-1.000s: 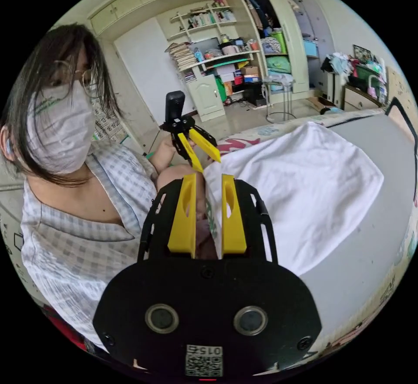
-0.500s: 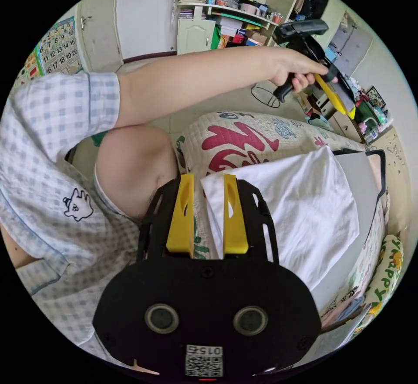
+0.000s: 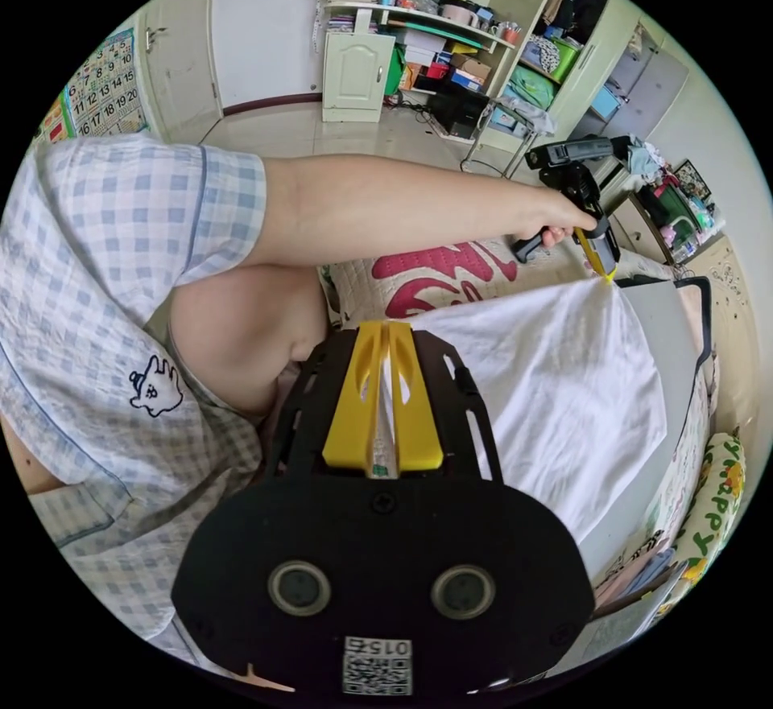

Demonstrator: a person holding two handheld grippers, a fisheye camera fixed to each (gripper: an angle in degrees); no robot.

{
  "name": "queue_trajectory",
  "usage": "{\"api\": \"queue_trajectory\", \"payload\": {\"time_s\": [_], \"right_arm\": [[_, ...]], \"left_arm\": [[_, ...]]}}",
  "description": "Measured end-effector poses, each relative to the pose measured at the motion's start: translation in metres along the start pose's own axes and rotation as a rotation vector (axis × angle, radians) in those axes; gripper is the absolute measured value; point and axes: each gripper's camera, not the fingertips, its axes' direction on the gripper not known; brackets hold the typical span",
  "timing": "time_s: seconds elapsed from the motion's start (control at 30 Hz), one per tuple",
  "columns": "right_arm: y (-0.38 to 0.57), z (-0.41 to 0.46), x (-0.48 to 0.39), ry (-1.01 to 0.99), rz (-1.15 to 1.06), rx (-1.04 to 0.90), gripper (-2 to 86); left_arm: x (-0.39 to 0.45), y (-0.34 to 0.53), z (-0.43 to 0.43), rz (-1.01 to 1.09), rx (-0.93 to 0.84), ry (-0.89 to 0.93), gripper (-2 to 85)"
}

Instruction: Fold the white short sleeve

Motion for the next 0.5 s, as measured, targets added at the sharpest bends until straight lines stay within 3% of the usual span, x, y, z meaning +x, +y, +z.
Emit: {"api": "queue_trajectory", "payload": {"time_s": [0.2,0.5], "right_arm": [[-0.002,0.006,-0.005,-0.021,-0.019,0.005,-0.4],[0.0,0.026,0.011,-0.11,0.009,-0.03,1.9]], "left_arm": [[0.015,0.001,0.002,0.004,0.014,-0.08,-0.8],[0.073,0.002,0.048,0.118,-0.15,-0.337,0.1]]}}
